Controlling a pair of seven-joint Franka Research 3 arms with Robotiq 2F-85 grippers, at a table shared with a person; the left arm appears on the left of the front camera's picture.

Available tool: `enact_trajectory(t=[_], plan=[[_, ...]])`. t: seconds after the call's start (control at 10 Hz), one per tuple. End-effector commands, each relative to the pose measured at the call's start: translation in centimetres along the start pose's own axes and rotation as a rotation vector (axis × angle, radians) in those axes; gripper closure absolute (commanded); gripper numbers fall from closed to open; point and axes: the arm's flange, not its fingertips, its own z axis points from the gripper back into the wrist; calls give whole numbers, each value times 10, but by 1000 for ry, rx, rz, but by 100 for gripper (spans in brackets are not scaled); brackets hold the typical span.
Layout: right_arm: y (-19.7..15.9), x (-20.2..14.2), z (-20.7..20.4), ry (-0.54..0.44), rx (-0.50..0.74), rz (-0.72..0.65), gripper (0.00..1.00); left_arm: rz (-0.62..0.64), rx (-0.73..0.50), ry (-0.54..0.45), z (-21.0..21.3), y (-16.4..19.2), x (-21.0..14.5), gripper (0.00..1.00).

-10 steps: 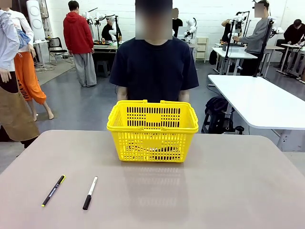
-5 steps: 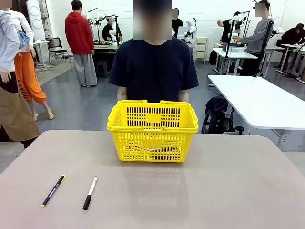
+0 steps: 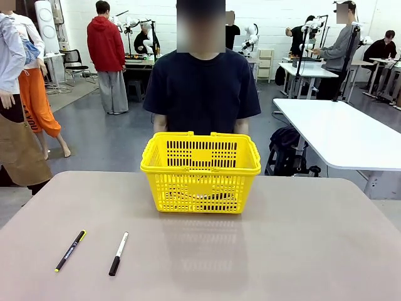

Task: Place the items the person wants into the basket.
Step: Pick up the item the person points to and place it in the Market Basket.

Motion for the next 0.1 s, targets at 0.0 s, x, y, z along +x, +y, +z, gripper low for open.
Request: enact_trajectory(t=[0.0], plan=[[-3, 1, 2, -26, 3, 21, 0, -21, -4, -19, 0, -1, -1, 0]])
